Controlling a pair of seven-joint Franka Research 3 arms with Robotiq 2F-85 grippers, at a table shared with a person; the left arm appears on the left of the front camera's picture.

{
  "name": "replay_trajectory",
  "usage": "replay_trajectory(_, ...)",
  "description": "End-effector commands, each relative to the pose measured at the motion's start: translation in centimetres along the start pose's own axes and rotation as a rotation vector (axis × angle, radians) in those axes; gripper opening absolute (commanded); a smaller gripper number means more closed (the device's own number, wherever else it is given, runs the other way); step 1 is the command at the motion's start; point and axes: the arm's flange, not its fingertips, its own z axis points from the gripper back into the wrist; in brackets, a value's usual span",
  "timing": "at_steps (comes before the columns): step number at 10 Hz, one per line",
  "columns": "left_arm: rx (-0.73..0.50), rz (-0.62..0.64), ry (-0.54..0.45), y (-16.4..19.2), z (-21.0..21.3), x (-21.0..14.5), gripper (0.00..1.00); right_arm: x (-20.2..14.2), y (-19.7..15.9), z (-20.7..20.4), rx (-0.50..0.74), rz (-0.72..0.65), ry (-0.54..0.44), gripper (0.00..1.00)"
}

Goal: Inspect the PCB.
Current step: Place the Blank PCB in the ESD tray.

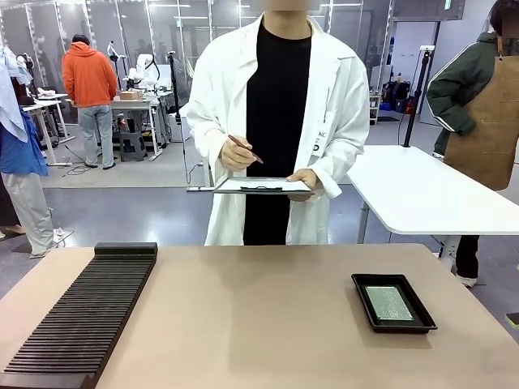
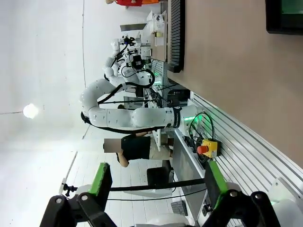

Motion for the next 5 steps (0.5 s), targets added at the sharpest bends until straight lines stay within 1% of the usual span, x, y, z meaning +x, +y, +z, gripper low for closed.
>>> replay_trajectory(1,0.005,-0.003,-0.003,-0.02,0.0,0.07,1.0,-0.28,0.47,0.11,-0.018,-0.005,0.002,1.0)
replay_trajectory(5,0.005,-0.003,-0.003,-0.02,0.0,0.07,1.0,-0.28,0.47,0.11,-0.018,-0.005,0.002,1.0)
